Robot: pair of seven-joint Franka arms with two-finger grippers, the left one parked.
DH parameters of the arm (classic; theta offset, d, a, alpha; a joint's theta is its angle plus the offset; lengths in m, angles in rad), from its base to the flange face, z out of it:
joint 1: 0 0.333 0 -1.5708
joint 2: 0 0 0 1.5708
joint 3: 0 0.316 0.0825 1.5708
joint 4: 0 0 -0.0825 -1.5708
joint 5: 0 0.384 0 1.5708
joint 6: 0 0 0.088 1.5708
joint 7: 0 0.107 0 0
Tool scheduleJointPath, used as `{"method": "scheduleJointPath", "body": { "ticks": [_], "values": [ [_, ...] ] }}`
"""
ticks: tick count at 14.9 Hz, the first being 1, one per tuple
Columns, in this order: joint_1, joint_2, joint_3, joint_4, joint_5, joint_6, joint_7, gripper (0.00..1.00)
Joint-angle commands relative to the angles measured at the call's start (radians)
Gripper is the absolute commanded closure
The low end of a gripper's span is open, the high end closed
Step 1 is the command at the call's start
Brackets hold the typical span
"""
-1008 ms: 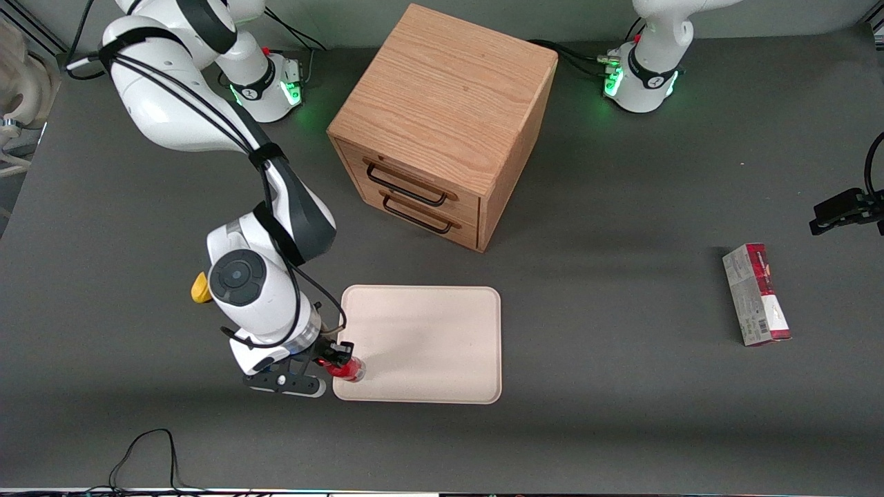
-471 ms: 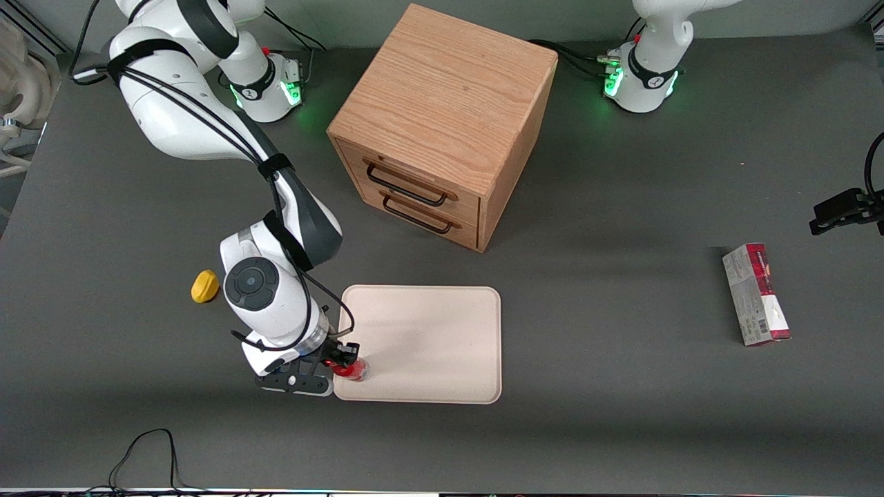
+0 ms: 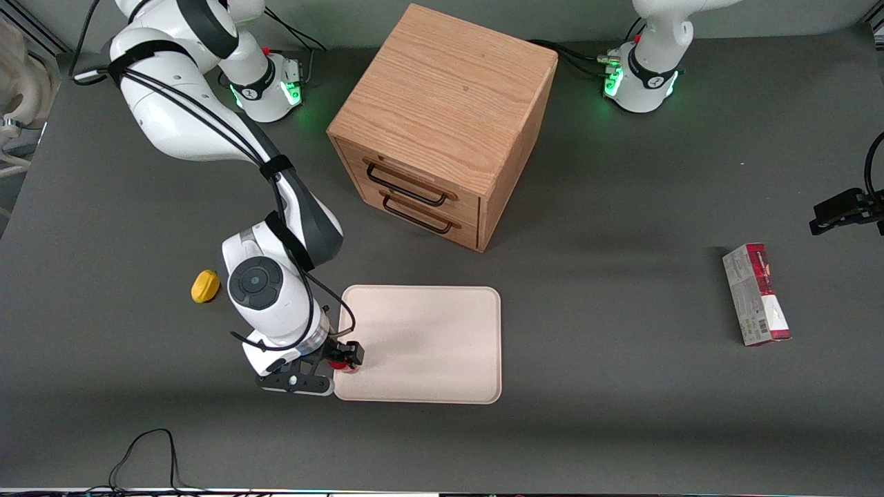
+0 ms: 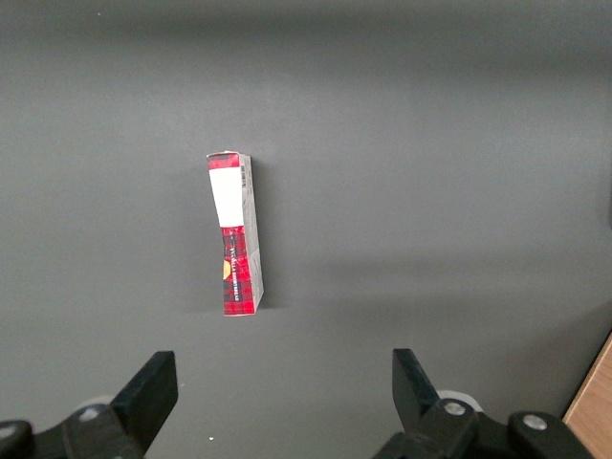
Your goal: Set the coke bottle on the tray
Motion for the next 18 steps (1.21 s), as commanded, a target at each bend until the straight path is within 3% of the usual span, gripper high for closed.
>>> {"method": "scheduleJointPath", "body": {
  "ticks": [1,5,9,10,13,16,18],
  "values": [
    [-0.006,-0.023,0.001,0.010,-0.023,0.013,-0.003,0.00],
    [-0.008,-0.135,-0.050,0.003,0.007,-0.107,-0.086,0.00],
    [0.000,-0.296,-0.241,-0.092,0.272,-0.285,-0.438,0.00],
    [-0.017,-0.351,-0.271,-0.139,0.312,-0.296,-0.485,0.00],
    [-0.032,-0.469,-0.340,-0.242,0.331,-0.405,-0.613,0.00],
    [-0.032,-0.609,-0.406,-0.307,0.425,-0.486,-0.615,0.00],
    [-0.032,-0.719,-0.410,-0.391,0.425,-0.499,-0.613,0.00]
  ]
}}
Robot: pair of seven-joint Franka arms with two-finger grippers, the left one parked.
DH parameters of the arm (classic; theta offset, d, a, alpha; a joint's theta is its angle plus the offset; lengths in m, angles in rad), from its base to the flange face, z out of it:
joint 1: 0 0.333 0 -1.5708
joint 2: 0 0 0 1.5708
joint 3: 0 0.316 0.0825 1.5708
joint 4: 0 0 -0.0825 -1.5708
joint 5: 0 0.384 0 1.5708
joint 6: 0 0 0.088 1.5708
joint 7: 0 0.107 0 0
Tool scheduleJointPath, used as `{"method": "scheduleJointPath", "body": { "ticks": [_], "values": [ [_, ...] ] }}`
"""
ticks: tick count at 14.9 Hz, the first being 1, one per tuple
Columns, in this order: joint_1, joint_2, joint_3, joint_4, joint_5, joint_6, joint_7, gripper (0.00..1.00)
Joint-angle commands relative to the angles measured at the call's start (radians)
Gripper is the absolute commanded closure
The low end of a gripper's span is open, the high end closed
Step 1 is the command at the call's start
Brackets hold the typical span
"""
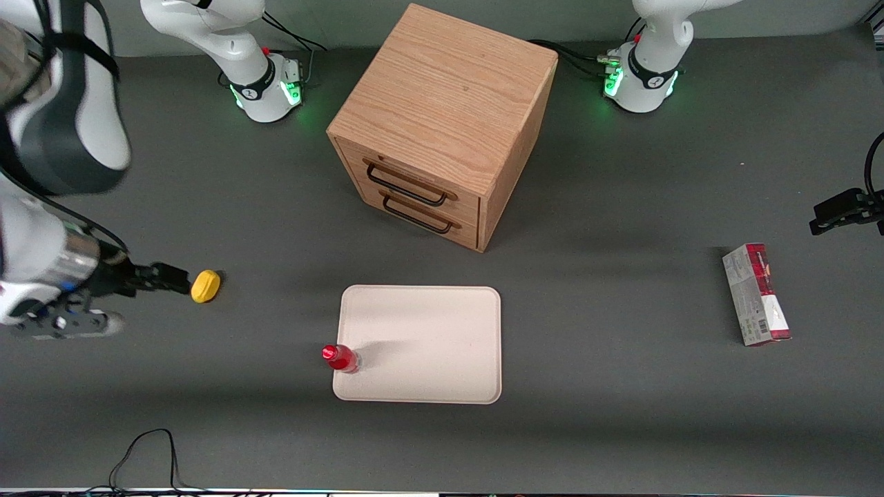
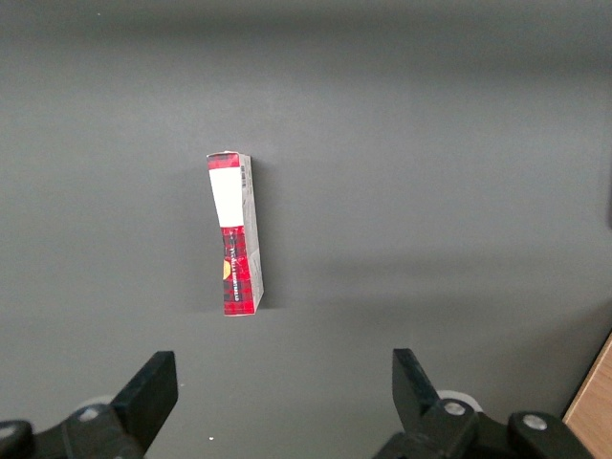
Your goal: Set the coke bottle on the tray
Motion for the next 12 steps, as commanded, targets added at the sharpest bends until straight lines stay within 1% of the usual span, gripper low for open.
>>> {"method": "scheduleJointPath", "body": {
  "ticks": [1,5,7,9,12],
  "values": [
    [0.014,-0.211,-0.014,-0.202,0.027,0.005,-0.011,0.00],
    [-0.032,-0.338,-0.015,-0.303,0.025,0.002,0.002,0.00],
    [-0.032,-0.354,-0.018,-0.317,0.018,-0.003,0.006,0.00],
    [-0.032,-0.352,-0.017,-0.316,-0.014,-0.008,0.014,0.00],
    [-0.032,-0.351,-0.017,-0.317,-0.018,-0.008,0.013,0.00]
  ]
}}
